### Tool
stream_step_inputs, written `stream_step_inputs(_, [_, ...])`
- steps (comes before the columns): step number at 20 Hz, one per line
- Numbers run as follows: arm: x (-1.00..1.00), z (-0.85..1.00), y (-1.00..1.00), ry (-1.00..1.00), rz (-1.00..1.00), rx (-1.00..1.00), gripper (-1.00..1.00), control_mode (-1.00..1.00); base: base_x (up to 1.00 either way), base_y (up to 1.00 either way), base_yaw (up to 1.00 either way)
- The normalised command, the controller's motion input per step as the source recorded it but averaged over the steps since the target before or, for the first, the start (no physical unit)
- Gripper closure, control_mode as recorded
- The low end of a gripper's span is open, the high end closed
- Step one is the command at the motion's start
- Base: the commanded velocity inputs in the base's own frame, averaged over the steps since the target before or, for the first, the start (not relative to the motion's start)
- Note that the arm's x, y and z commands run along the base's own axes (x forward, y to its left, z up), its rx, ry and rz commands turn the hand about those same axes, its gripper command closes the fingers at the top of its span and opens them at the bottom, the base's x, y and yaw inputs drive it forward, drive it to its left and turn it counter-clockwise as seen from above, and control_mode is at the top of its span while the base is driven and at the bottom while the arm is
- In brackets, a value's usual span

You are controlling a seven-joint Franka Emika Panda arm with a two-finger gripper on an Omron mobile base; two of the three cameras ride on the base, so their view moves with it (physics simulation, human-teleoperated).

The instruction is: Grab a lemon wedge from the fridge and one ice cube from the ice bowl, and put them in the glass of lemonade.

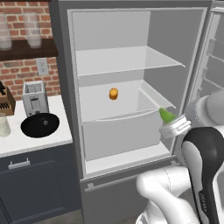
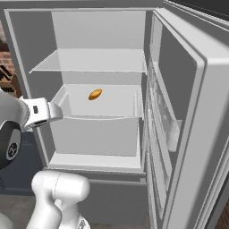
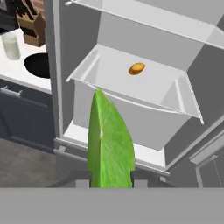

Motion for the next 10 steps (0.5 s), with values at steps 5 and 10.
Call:
stream_step_inputs(5, [0.28,0.0,-0.47,0.0,0.0,0.0,1.0,-1.0,0.0,0.0,0.0])
stream_step_inputs(10, [0.01,-0.02,-0.22,0.0,0.0,0.0,1.0,-1.0,0.0,0.0,0.0])
